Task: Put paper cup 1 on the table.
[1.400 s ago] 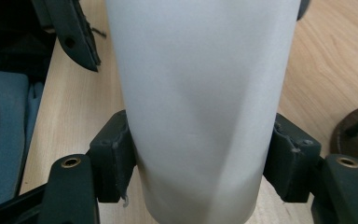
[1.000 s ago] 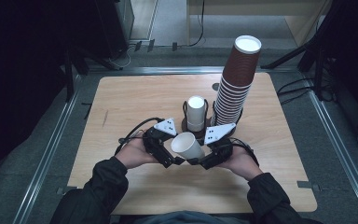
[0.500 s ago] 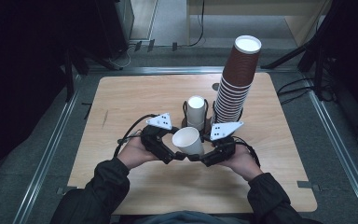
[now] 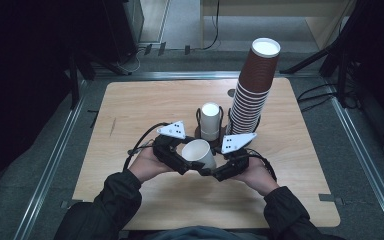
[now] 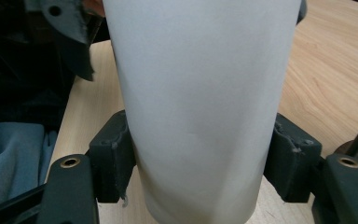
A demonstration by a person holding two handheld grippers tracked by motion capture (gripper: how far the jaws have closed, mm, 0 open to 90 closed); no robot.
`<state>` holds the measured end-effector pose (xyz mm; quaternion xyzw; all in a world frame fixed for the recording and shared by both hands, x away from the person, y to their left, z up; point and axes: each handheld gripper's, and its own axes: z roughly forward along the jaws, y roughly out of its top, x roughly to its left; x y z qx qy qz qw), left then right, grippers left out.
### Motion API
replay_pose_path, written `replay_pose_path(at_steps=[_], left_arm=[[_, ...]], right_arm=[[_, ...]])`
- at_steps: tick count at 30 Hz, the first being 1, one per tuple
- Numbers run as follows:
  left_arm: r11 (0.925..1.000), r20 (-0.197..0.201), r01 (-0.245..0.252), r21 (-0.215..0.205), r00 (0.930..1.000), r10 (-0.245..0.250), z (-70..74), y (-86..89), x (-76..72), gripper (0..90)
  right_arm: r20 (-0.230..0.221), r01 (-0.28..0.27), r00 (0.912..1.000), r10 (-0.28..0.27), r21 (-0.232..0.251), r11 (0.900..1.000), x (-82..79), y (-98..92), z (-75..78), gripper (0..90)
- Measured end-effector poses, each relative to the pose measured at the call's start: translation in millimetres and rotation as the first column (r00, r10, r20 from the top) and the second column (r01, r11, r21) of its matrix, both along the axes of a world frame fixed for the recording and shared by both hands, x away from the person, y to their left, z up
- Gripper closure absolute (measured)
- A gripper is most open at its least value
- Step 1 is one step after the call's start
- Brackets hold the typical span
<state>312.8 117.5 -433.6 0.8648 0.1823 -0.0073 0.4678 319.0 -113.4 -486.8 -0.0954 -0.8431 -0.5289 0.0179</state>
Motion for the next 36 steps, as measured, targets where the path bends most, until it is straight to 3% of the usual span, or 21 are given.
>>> replay_pose_path(at_steps=[15, 22, 28, 36], left_arm=[[1.0000, 0.016, 0.002, 0.005, 0.9999, -0.003, -1.2, 0.1, -0.2, 27.6], [0.9998, 0.016, 0.003, 0.021, 0.9999, -0.003, -2.4, -1.5, -0.1, 28.6], [0.9998, 0.014, -0.017, 0.011, 0.9997, 0.017, -0.2, 3.1, 1.2, 28.5], [0.9988, 0.020, -0.047, 0.015, 0.9987, 0.047, 3.5, 13.5, 4.5, 28.2]], right_arm=[[-0.018, 0.006, 0.9998, -0.006, -0.002, 1.000, -0.5, 2.7, 0.0, 34.0], [-0.037, 0.007, 0.9993, -0.008, -0.026, 1.000, 0.5, 3.9, -0.9, 32.4], [-0.061, 0.016, 0.9979, -0.020, -0.065, 0.998, 0.9, 5.7, -1.9, 23.1], [-0.068, 0.032, 0.9970, -0.038, -0.089, 0.996, 2.6, 3.8, -2.0, 22.4]])
